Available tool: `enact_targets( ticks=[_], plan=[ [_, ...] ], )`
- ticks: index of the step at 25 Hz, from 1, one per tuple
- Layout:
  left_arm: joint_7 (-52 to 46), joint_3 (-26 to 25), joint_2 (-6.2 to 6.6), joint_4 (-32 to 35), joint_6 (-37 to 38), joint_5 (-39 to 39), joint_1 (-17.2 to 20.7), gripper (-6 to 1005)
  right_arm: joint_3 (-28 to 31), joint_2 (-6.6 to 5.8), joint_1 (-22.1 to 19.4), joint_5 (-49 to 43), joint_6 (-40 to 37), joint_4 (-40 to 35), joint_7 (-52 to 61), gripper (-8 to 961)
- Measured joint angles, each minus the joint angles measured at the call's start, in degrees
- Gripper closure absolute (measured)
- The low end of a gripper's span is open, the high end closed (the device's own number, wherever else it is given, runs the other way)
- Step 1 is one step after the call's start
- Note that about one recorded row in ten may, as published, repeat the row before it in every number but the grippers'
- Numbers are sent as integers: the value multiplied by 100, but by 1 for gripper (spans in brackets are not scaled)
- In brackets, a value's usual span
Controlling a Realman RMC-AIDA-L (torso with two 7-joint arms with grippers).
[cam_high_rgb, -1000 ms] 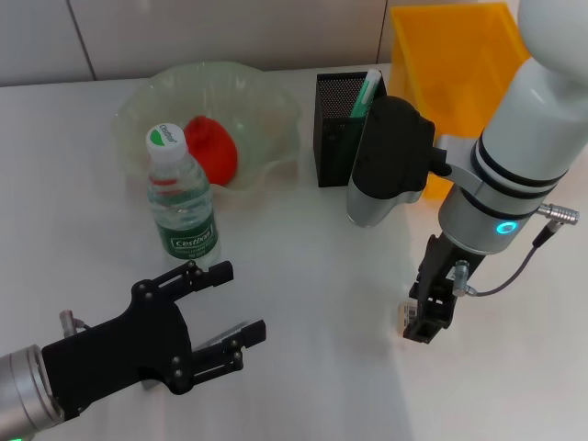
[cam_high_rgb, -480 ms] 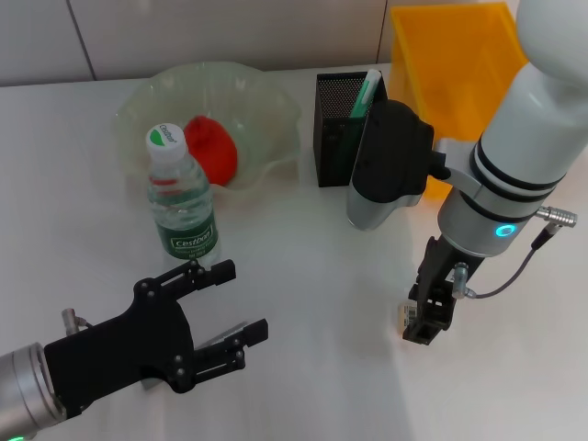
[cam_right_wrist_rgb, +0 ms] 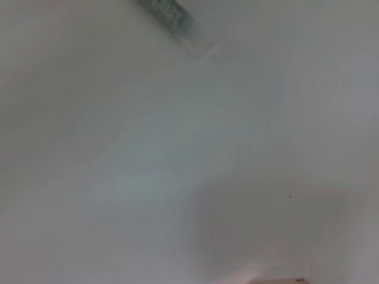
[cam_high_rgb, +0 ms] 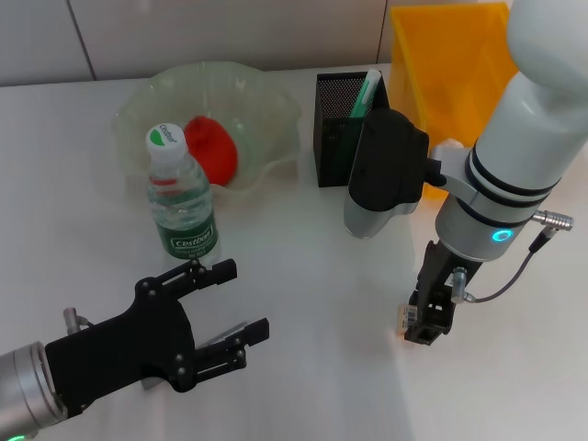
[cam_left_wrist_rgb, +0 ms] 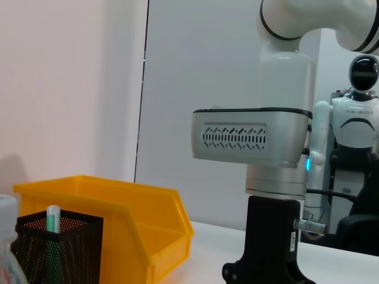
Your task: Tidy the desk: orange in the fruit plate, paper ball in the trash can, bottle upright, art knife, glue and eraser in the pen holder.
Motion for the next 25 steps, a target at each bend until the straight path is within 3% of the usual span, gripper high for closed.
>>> enact_targets(
  ticks=[13,25],
  plan=[
    [-6,9,1,0,0,0,-6,230,138,-7,-33,113,-52,-135,-73,564],
    [-25,17,-8,1,41,-1,-12,230,1778,-36,-8,-132,-289,-1703,184,569]
  ],
)
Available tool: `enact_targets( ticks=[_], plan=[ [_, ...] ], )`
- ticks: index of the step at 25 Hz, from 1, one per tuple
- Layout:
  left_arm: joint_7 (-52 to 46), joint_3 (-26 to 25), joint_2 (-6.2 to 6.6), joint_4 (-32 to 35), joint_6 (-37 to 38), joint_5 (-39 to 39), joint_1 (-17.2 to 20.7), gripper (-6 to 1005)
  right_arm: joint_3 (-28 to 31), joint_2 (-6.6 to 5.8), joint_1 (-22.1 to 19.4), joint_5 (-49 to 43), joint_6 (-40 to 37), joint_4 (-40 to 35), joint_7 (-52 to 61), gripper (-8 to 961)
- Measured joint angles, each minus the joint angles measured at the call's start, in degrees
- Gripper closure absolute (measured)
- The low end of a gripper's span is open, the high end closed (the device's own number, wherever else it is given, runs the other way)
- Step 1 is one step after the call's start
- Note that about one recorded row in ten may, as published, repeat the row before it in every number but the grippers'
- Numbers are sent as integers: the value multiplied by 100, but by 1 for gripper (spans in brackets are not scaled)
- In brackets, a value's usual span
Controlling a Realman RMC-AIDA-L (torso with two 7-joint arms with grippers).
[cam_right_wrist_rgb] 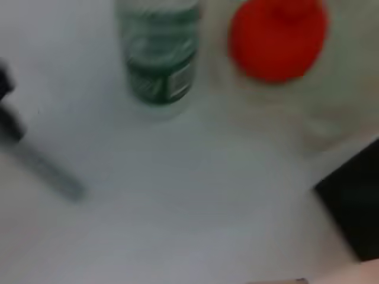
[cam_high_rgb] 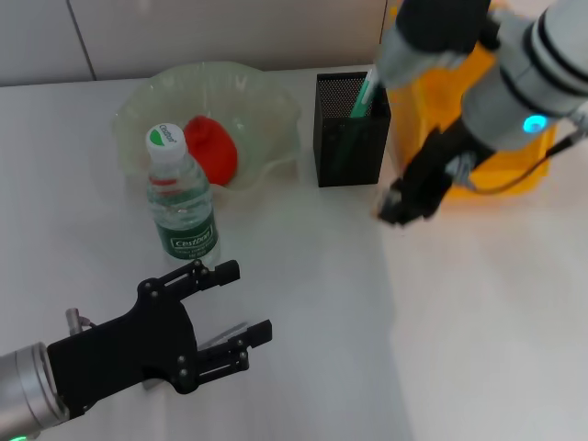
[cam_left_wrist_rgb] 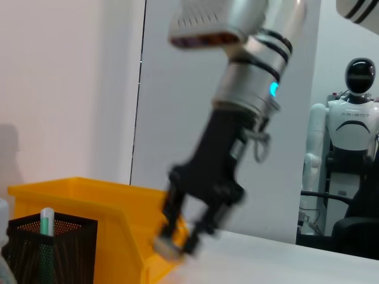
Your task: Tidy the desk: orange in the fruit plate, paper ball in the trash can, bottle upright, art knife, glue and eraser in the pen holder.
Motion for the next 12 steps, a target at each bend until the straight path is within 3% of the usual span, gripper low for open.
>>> enact_targets(
  ticks=[5,12],
  plan=[
    [-2,15,-16,0,1,0,-62,230,327,0,143,-358,482,-391,174,571],
    [-3,17,-27,0,1,0,-65,231,350,0,293,-554,1253,-186,257,572]
  ],
)
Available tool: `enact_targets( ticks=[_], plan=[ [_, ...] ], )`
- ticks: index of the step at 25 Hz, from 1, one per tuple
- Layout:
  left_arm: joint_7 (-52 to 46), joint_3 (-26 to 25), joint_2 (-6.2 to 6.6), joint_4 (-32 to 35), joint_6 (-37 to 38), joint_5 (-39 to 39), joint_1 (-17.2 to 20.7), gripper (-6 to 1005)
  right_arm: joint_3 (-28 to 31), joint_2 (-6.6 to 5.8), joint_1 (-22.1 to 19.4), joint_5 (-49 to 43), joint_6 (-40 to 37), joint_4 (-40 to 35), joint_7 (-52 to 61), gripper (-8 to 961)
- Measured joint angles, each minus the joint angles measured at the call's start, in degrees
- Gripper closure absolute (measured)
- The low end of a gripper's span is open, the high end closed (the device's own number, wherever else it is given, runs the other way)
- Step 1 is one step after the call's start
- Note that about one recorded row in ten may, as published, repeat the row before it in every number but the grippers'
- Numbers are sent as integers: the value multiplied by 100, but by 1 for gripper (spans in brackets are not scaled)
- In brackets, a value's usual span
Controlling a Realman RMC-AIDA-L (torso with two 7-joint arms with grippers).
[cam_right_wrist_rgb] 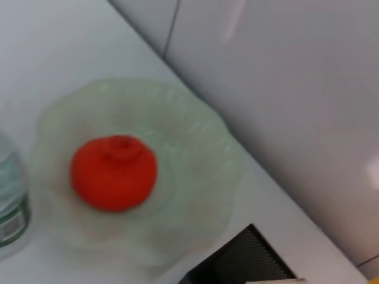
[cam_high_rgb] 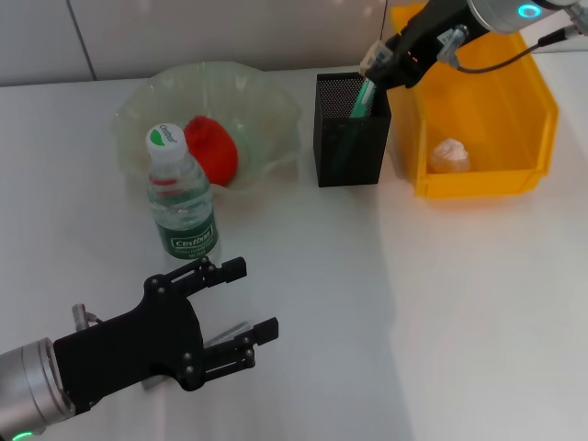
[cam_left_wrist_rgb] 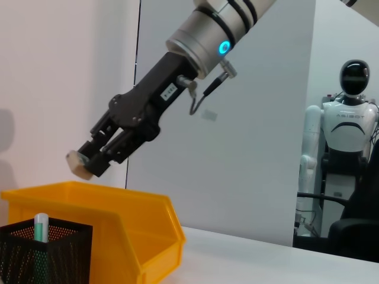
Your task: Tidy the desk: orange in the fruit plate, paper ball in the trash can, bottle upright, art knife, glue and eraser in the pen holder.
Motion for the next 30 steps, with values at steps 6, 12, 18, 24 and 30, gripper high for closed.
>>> enact_targets(
  ticks=[6,12,18,24,30],
  plan=[
    [0,-15,0,0,5,0,1,230,-68,0,100,-115,367,461,20,573],
    [0,-17,0,0,15,0,1,230,-85,12,185,-121,784,1054,22,566],
    [0,-18,0,0,36,0,1,231,-402,18,161,-101,1273,1367,20,529],
    [0,-34,0,0,77,0,2,231,-654,27,75,-112,1281,1332,45,492],
    [0,-35,8,1,150,0,25,230,-651,33,-29,-83,1291,1147,105,425]
  ],
)
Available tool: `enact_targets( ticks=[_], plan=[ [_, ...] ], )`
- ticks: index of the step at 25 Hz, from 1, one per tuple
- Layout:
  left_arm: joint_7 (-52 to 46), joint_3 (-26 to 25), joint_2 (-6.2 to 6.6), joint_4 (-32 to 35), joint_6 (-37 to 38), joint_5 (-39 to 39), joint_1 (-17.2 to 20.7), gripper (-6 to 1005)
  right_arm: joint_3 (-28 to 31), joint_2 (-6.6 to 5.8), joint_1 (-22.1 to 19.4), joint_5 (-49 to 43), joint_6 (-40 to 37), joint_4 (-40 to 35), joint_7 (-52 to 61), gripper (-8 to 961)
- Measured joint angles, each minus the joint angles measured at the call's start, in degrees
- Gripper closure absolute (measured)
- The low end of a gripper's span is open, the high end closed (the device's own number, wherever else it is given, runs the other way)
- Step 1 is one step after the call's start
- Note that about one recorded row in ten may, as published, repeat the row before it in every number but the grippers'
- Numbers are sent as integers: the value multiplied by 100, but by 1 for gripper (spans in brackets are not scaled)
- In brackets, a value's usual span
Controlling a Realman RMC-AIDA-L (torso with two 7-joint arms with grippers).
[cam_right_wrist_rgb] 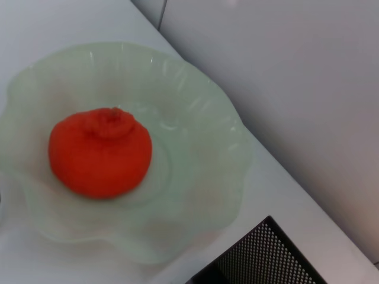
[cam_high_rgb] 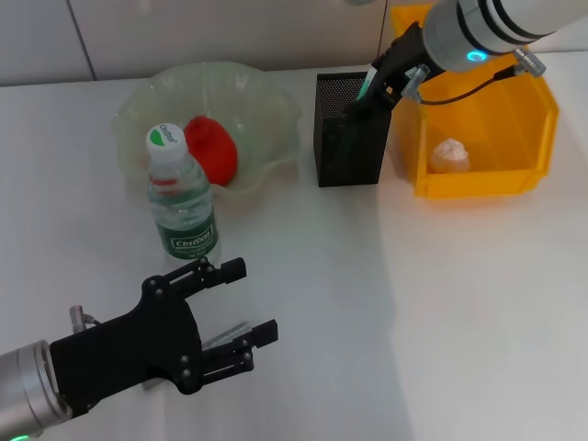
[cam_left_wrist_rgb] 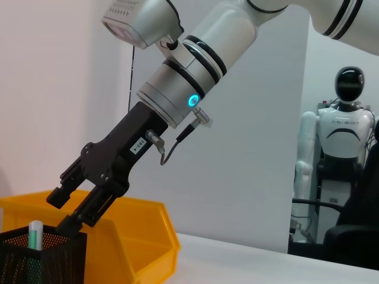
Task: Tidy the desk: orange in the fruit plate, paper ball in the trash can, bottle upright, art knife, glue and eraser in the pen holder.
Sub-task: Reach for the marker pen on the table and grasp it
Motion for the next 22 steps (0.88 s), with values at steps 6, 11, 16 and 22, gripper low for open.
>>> enact_targets(
  ticks=[6,11,16,22],
  plan=[
    [0,0,-4,40,37,0,24,230,106,-18,-552,668,-6,-984,60,242],
    [-71,-28,1,67,144,-21,28,230,361,-29,-1189,1528,-75,-1969,-115,238],
    [-102,-129,-8,119,240,-38,56,231,672,-33,-2214,2884,-71,-2628,-780,239],
    [-403,-291,0,490,348,-7,235,231,770,-30,-3286,4063,-90,-2479,-1777,240]
  ],
)
